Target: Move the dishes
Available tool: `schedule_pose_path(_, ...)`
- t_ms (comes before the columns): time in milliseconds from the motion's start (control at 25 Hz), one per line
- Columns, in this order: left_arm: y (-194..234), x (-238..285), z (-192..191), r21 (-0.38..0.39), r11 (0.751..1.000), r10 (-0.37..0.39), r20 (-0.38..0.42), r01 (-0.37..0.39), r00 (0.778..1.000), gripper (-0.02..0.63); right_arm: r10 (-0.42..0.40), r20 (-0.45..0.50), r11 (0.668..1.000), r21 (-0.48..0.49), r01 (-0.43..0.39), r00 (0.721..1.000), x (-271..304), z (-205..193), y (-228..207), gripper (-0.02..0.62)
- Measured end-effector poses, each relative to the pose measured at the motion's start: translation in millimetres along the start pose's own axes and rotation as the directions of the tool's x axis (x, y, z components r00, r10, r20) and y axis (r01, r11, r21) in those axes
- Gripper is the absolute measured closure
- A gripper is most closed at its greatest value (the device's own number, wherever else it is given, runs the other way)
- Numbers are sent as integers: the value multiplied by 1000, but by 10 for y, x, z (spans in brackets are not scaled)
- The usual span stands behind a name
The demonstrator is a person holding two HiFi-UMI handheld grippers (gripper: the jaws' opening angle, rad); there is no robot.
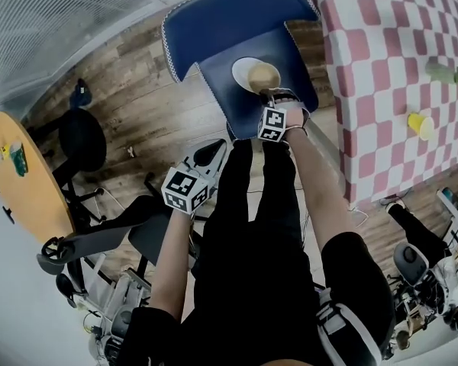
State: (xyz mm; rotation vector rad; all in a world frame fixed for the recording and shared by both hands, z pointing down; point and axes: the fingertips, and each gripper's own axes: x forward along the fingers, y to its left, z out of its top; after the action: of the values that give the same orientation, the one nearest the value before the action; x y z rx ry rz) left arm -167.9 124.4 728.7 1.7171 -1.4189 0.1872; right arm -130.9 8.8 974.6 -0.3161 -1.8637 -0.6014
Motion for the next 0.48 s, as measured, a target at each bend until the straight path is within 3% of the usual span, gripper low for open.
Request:
schedule_pose_path(200,-149,-146,142,19,999,-30,-1,30,1000,584,-20,-1,997,73,20,1000,-388,111,-110,566)
schedule_pose_path(480,-389,-267,298,80,993,-90,-30,92,996,584,-72,11,995,71,71,997,-960,313,-279,566)
